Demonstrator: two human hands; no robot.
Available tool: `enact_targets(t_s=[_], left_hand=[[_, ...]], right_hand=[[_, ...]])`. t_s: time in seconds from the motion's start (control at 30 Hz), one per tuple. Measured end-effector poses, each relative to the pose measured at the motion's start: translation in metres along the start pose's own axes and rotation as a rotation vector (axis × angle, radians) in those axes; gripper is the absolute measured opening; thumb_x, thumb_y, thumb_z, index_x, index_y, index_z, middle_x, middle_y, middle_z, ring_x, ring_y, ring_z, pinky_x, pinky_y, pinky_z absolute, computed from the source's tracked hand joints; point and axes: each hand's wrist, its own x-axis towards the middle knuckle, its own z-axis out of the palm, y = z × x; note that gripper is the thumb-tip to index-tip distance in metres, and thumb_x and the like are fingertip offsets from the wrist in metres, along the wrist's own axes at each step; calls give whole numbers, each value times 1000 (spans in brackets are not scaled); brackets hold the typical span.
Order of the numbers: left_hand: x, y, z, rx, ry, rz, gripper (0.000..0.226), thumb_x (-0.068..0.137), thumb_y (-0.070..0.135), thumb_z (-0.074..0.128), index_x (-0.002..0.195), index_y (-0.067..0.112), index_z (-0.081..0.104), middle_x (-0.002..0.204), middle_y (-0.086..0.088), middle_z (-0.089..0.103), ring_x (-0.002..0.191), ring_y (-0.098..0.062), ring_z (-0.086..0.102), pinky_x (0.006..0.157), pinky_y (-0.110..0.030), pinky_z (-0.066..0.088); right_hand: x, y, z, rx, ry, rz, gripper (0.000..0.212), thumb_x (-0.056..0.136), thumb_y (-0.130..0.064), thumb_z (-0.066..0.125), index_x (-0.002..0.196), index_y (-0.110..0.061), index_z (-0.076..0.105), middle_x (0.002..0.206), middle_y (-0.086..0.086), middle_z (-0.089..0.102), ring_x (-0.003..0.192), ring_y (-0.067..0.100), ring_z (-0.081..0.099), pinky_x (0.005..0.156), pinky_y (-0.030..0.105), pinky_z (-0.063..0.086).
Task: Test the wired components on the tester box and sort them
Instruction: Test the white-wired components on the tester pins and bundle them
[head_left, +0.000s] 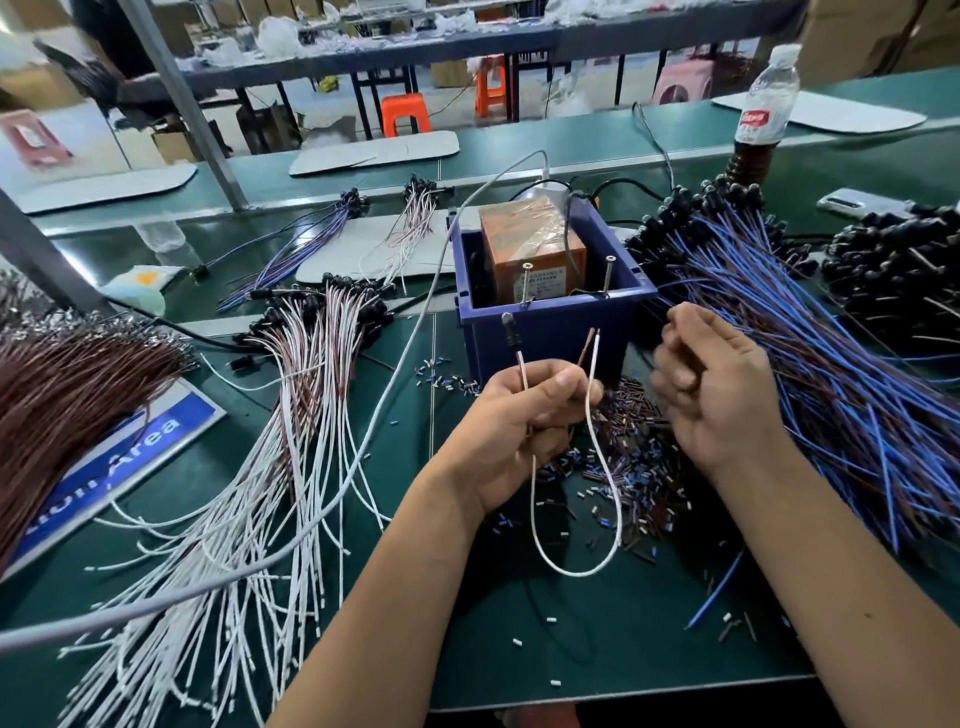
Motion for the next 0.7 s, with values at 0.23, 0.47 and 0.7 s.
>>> enact_targets(t_s=[0.23,0.47,0.7], left_hand=[[3,-3,2,150,217,170,24,104,10,57,85,10,72,80,-3,69,52,-2,52,44,-12,39],[5,-5,6,436,375,475,10,100,5,63,90,7,67,77,-9,65,61,-9,59,61,-21,50],[12,-6,2,605,806,702,4,97,8,71,99,5,70,76,-7,72,74,-16,71,79,-25,55]], right_hand=[[-14,9,10,-403,-347,201,50,87,-64,66,78,-15,74,65,7,64,39,11,48,34,19,35],[-21,11,13,-533,-368,18,31,94,-42,64,80,-17,77,62,8,66,37,12,45,35,18,30],[-15,12,11,-466,-139,-124,40,107,-26,55,74,-17,76,53,2,54,40,10,39,37,17,29]])
